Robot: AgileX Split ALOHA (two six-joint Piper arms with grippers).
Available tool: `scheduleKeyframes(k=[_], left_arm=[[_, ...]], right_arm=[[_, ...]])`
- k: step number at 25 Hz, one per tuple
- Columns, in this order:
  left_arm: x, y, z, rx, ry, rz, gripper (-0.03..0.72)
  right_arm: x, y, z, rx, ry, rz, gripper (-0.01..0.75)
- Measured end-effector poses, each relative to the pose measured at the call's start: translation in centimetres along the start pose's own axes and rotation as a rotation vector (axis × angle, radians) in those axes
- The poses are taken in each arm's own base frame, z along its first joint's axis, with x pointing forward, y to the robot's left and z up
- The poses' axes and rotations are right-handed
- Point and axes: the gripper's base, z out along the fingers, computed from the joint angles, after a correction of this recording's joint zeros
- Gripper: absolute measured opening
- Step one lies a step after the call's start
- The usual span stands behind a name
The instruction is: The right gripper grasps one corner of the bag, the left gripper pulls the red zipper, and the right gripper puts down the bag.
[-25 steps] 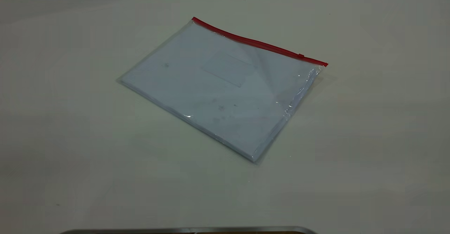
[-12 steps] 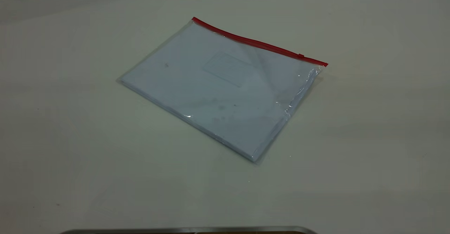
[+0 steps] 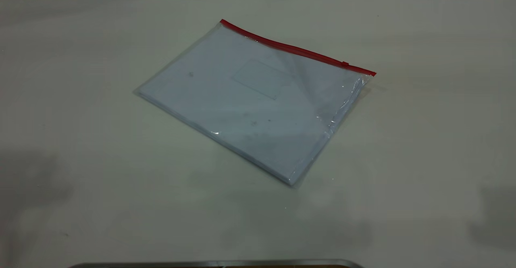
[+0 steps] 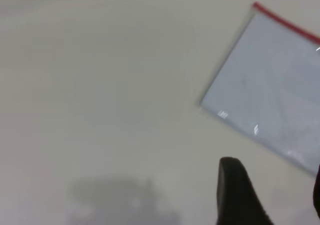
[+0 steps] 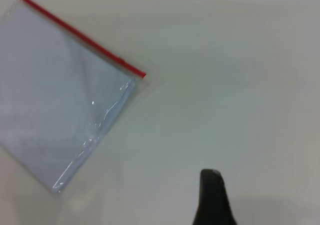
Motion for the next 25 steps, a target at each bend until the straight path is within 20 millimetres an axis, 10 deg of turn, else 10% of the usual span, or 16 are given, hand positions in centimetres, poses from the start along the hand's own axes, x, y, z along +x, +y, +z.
scheduleKeyframes(k=[12,19,25], left_arm=[[-6.7,0.4,13.1,0.142,0.080,0.201,0.430],[-5.6,-1.2,19.9,0.219,0.233,0.355,0.430],[-4.8,-2.1,21.3,0.248,0.283,0.380,0.430]], right_arm=[[0.7,-0.2,13.5,-0.211,0.238,-0.062,0.571],[2.2,0.3,21.5,-0.430,0.286,-0.066,0.571],[3.5,0.3,27.3,-0.545,0.308,-0.004,0.571]])
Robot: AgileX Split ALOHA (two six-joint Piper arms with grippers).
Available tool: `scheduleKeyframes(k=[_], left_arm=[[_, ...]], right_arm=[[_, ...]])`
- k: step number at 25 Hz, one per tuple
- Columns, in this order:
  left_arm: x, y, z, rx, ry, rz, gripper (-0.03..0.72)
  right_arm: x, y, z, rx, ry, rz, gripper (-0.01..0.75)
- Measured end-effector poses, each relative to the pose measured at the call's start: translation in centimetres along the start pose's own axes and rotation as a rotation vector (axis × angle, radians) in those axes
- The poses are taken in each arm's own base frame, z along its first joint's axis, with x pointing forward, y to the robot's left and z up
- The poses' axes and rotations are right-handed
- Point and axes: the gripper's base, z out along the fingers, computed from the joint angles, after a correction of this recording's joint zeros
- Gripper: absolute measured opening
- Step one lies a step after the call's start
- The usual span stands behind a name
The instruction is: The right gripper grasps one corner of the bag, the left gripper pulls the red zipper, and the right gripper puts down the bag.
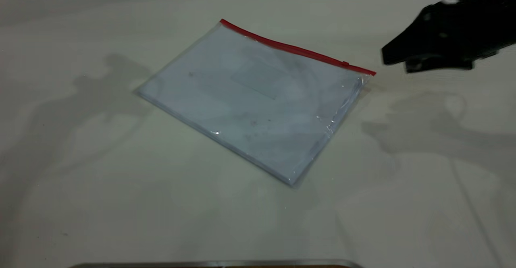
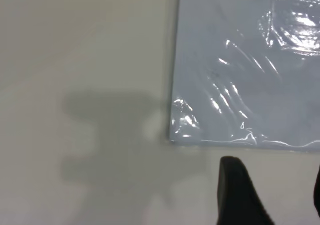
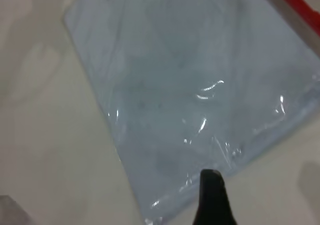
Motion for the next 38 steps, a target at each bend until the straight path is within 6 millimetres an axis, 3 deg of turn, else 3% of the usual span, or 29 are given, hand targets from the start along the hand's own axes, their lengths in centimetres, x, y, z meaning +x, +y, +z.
scheduleKeyframes(k=[10,28,32,38], left_arm=[[-0.1,-0.1,0.0,0.006,0.004,0.003,0.430],[0.0,-0.2,0.0,0.012,0.013,-0.066,0.430],[0.0,-0.2,0.0,0.012,0.013,-0.068,0.430],[-0.1,-0.1,0.0,0.003,0.000,-0.068,0.430]], right_arm=[[0.0,-4.4,6.1,-0.078,0.035,0.025,0.571],[-0.7,-7.2,9.8,-0.128,0.012,0.010,0.569],[-0.9,-7.2,9.9,-0.134,-0.004,0.020,0.525],[-1.0,-6.9,10.2,-0.142,-0.003,0.008,0.355]])
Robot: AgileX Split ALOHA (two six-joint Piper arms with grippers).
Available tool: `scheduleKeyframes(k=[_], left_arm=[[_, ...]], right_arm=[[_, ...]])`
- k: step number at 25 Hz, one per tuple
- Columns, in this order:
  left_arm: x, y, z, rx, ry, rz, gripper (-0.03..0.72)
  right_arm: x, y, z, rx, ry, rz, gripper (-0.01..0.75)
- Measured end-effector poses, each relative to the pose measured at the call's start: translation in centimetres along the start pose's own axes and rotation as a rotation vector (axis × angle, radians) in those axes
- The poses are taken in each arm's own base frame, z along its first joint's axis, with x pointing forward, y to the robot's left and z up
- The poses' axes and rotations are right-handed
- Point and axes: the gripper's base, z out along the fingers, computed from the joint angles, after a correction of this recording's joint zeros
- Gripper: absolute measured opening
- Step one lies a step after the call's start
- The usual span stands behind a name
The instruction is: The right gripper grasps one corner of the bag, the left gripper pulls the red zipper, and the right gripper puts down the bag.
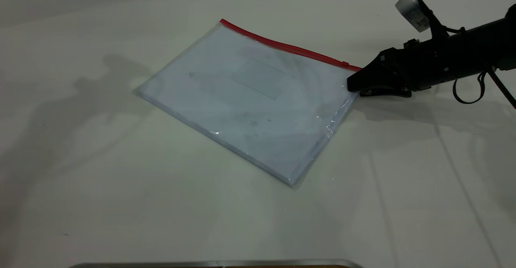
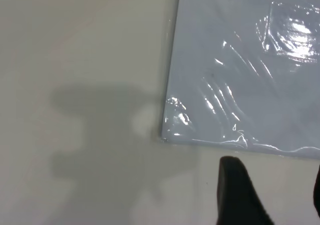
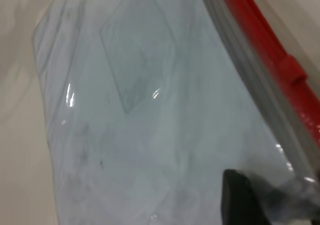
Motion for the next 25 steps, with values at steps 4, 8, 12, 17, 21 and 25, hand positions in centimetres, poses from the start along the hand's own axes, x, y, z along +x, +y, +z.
scheduleKeyframes(k=[4,8,12,17,21,25], left_arm=[[0.0,0.0,0.0,-0.002,-0.003,0.000,0.430],[0.0,0.0,0.0,-0.002,-0.003,-0.001,0.430],[0.0,0.1,0.3,-0.007,0.002,0.039,0.430],[0.6,0.4,2.3,0.025,0.041,0.173,0.430],[0.5,-1.1,4.5,0.101,0.030,0.280,0.430],[0.2,-3.6,6.5,0.191,-0.006,0.442,0.430]], right_arm=[[0.1,0.8,0.7,-0.012,0.014,-0.037,0.239],[-0.1,1.2,0.9,-0.039,0.011,-0.072,0.082],[-1.4,1.5,1.0,-0.078,0.028,-0.174,0.033],[-4.7,3.5,1.9,-0.133,0.130,-0.403,0.033],[-7.1,7.0,3.6,-0.174,0.256,-0.603,0.033],[-8.4,11.0,5.2,-0.228,0.379,-0.776,0.033]])
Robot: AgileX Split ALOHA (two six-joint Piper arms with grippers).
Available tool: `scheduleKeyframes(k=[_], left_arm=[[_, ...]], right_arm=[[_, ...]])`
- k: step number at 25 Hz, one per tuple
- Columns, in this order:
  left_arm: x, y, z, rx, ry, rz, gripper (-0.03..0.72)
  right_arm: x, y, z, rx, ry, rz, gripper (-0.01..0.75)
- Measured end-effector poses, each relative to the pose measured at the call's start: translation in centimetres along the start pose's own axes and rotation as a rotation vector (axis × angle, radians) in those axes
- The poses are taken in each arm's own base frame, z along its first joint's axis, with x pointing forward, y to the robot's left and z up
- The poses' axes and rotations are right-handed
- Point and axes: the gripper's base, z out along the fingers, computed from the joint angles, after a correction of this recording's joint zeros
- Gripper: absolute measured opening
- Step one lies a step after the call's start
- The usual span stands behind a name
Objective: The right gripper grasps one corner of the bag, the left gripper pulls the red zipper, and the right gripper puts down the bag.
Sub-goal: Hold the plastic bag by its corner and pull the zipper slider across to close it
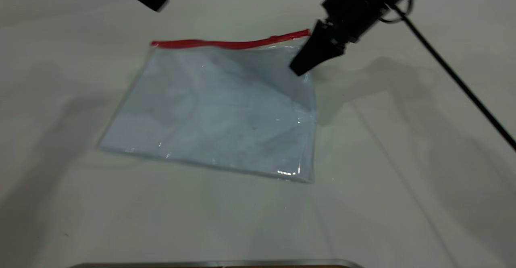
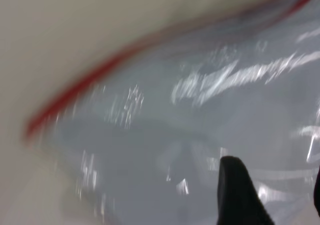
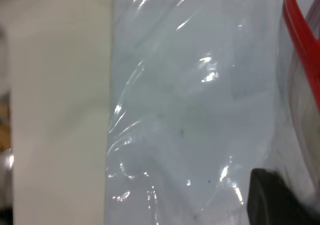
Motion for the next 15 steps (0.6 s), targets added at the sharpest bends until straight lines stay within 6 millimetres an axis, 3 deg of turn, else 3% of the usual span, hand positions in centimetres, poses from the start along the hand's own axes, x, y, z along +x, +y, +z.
scheduleKeyframes(k=[6,15], left_arm=[[-0.9,-1.5,2.7,0.081,-0.085,0.149,0.430],[-1.4,-1.4,4.1,0.107,-0.213,0.142,0.430]], right_arm=[[-3.8,1.9,1.6,-0.041,0.042,-0.091,0.033],[-4.6,1.7,2.3,-0.006,-0.043,-0.121,0.033]])
